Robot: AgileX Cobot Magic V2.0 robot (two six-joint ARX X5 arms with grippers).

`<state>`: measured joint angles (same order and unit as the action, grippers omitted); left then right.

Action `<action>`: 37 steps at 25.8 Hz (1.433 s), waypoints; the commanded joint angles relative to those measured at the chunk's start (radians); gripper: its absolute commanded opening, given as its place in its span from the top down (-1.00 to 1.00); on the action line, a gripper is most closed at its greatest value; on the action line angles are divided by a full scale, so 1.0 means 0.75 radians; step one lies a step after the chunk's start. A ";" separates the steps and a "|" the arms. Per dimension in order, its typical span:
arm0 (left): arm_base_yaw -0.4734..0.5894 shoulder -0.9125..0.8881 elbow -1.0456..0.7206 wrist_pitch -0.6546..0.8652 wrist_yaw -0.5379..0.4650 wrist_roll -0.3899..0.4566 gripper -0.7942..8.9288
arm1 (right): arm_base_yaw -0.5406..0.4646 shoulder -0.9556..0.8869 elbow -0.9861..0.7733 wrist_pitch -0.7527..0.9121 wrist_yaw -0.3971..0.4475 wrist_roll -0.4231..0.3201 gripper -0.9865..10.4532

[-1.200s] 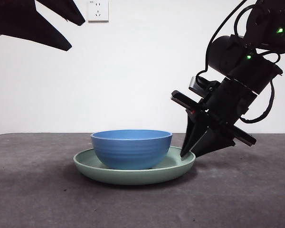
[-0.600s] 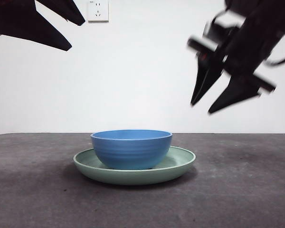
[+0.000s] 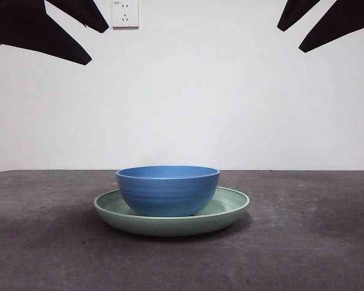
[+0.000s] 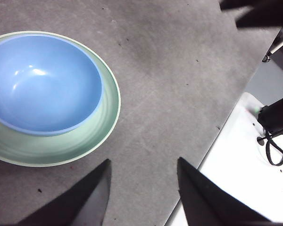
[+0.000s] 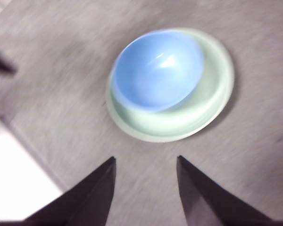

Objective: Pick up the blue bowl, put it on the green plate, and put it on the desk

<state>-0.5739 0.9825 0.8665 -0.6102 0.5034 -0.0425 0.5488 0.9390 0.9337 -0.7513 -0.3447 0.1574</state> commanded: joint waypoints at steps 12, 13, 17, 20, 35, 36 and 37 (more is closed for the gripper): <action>-0.009 0.007 0.011 0.006 0.007 0.011 0.37 | 0.139 -0.078 -0.138 0.060 -0.002 -0.015 0.47; -0.009 0.007 0.011 0.006 0.007 0.011 0.37 | 0.139 -0.078 -0.138 0.063 -0.002 -0.015 0.47; -0.009 0.007 0.011 0.005 0.007 0.011 0.37 | 0.139 -0.078 -0.138 0.064 -0.002 -0.015 0.47; -0.009 0.007 0.011 0.005 0.007 0.011 0.37 | 0.139 -0.078 -0.138 0.064 -0.003 -0.015 0.47; -0.009 0.007 0.011 -0.003 0.007 0.011 0.82 | 0.139 -0.078 -0.138 0.049 -0.002 -0.016 0.81; -0.009 0.007 0.011 -0.003 0.007 0.011 0.82 | 0.139 -0.078 -0.138 0.054 0.005 -0.016 0.81; -0.009 0.007 0.011 -0.002 0.007 0.011 0.82 | 0.139 -0.078 -0.138 0.057 0.008 -0.015 0.81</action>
<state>-0.5739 0.9825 0.8665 -0.6182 0.5034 -0.0425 0.6453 0.8745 0.8249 -0.7189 -0.3401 0.1535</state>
